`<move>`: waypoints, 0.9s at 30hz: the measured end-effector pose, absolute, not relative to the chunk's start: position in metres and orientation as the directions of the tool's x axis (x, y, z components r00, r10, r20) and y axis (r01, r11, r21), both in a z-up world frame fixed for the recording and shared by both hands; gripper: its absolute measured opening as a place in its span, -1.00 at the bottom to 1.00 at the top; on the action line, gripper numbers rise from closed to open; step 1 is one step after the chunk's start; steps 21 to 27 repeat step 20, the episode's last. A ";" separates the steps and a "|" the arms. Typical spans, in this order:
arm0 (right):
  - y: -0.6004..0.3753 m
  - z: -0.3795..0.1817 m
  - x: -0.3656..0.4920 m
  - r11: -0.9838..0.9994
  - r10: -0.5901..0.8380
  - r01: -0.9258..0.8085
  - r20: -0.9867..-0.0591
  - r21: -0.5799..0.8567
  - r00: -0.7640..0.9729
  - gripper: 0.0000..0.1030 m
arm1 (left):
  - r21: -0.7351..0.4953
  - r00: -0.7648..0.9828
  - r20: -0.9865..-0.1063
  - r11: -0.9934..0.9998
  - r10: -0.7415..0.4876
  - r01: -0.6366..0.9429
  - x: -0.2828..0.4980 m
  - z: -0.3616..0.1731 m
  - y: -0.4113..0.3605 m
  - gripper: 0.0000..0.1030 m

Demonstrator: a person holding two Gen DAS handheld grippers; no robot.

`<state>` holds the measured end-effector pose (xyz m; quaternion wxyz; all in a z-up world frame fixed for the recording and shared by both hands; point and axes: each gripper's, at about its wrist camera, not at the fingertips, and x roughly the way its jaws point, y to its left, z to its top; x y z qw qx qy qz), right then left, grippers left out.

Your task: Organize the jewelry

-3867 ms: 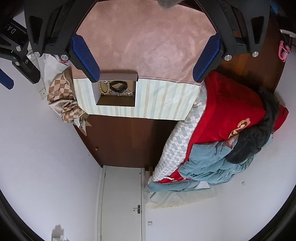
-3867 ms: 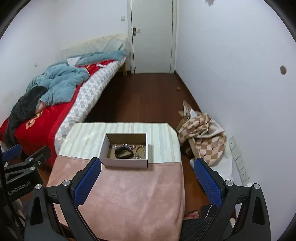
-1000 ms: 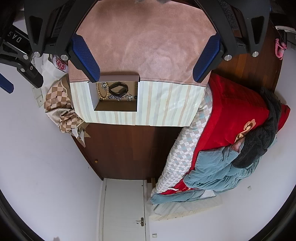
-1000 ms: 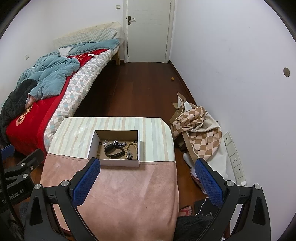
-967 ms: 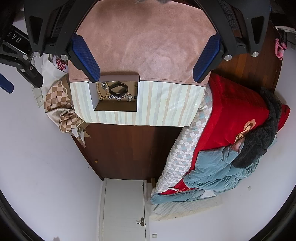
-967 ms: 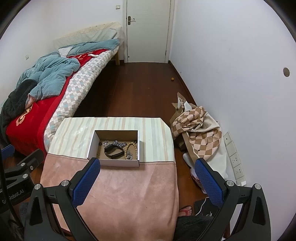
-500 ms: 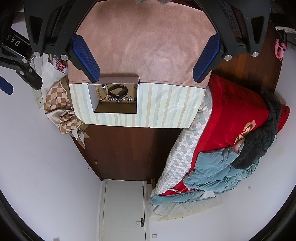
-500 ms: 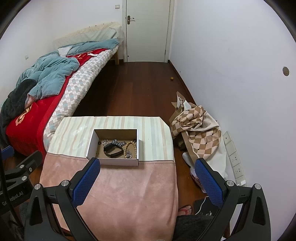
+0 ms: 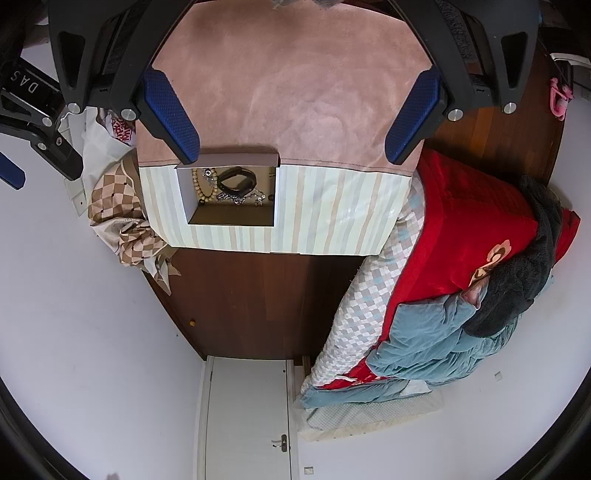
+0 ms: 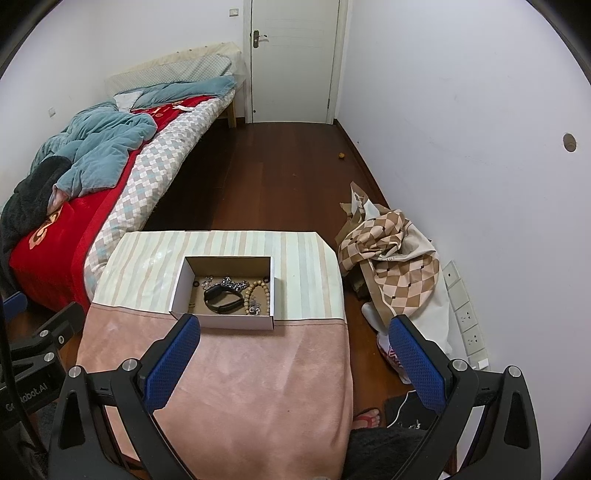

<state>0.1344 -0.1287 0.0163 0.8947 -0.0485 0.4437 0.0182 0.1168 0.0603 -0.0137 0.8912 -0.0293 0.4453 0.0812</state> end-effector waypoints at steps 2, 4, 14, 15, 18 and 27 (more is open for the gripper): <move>-0.129 0.017 0.135 0.994 -0.010 -0.077 -0.795 -0.072 0.606 1.00 | 0.018 0.590 -0.799 0.985 0.116 -0.170 0.117 -0.014 0.060 0.99; -0.129 0.017 0.135 0.995 -0.010 -0.077 -0.795 -0.071 0.606 1.00 | 0.020 0.591 -0.798 0.985 0.118 -0.170 0.117 -0.014 0.060 0.99; -0.128 0.017 0.134 0.994 -0.010 -0.077 -0.796 -0.071 0.605 1.00 | 0.020 0.591 -0.798 0.986 0.116 -0.168 0.117 -0.014 0.061 0.99; -0.128 0.017 0.134 0.994 -0.011 -0.077 -0.796 -0.072 0.605 1.00 | 0.020 0.591 -0.798 0.986 0.116 -0.167 0.117 -0.014 0.061 0.99; -0.129 0.017 0.135 0.994 -0.010 -0.078 -0.797 -0.072 0.604 1.00 | 0.008 0.602 -0.791 0.986 0.108 -0.166 0.117 -0.013 0.061 0.99; -0.129 0.017 0.135 0.994 -0.011 -0.077 -0.796 -0.072 0.605 1.00 | 0.009 0.610 -0.785 0.986 0.110 -0.166 0.117 -0.011 0.060 0.99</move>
